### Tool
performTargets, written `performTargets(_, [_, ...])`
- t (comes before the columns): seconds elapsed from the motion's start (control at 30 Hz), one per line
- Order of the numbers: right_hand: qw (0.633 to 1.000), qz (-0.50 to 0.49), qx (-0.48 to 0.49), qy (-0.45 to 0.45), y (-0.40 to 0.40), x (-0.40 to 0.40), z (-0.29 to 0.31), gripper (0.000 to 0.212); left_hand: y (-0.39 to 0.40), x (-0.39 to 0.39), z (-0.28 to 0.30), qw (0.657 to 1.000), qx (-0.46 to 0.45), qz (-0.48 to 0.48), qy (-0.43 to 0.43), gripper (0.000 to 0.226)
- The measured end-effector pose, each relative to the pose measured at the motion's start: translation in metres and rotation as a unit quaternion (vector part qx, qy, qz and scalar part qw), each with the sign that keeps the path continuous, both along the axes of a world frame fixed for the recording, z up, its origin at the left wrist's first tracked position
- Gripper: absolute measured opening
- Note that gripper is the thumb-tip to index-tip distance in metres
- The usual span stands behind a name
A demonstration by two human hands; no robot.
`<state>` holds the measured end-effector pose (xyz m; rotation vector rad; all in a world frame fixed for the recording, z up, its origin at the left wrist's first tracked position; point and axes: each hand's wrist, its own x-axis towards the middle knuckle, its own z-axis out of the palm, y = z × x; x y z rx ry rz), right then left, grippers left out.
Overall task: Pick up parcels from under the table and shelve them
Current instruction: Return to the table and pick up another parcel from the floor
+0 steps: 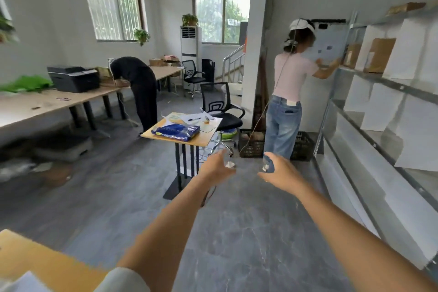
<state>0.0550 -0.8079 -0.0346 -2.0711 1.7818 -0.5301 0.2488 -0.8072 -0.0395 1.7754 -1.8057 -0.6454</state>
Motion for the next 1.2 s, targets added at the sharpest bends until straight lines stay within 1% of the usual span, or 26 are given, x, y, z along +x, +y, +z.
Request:
performTargets(0.13, [0.999,0.043,0.016,0.001,-0.078,0.069,0.008,0.077,-0.061,0.066,0.003,0.999,0.015,0.039,0.003,0.074])
performTargets(0.23, [0.996,0.079,0.034,-0.007,-0.132,0.112,0.005,0.080,-0.101,0.111,0.000,0.997,0.016,0.078,-0.006,0.072])
performTargets(0.37, [0.991,0.122,0.049,-0.005,-0.199,0.166,-0.005,0.071,-0.148,0.162,-0.009,0.992,0.035,0.123,-0.019,0.071])
performTargets(0.57, [0.975,0.214,0.061,0.015,-0.313,0.256,-0.031,0.070,-0.231,0.239,-0.029,0.980,0.028,0.194,-0.028,0.072])
performTargets(0.7, [0.958,0.276,0.074,0.027,-0.397,0.320,-0.037,0.076,-0.279,0.300,-0.033,0.962,0.023,0.272,-0.019,0.071])
performTargets(0.8, [0.946,0.316,0.069,0.024,-0.445,0.373,-0.034,0.076,-0.306,0.348,-0.033,0.946,0.042,0.320,-0.025,0.076])
performTargets(0.9, [0.931,0.355,0.082,0.017,-0.479,0.431,-0.037,0.071,-0.325,0.394,-0.037,0.930,0.067,0.359,-0.036,0.076])
performTargets(1.07, [0.904,0.415,0.096,0.033,-0.522,0.537,-0.051,0.083,-0.346,0.474,-0.050,0.902,0.099,0.419,-0.037,0.076])
performTargets(1.2, [0.884,0.457,0.086,0.051,-0.549,0.632,-0.060,0.081,-0.370,0.554,-0.056,0.882,0.094,0.461,-0.039,0.076])
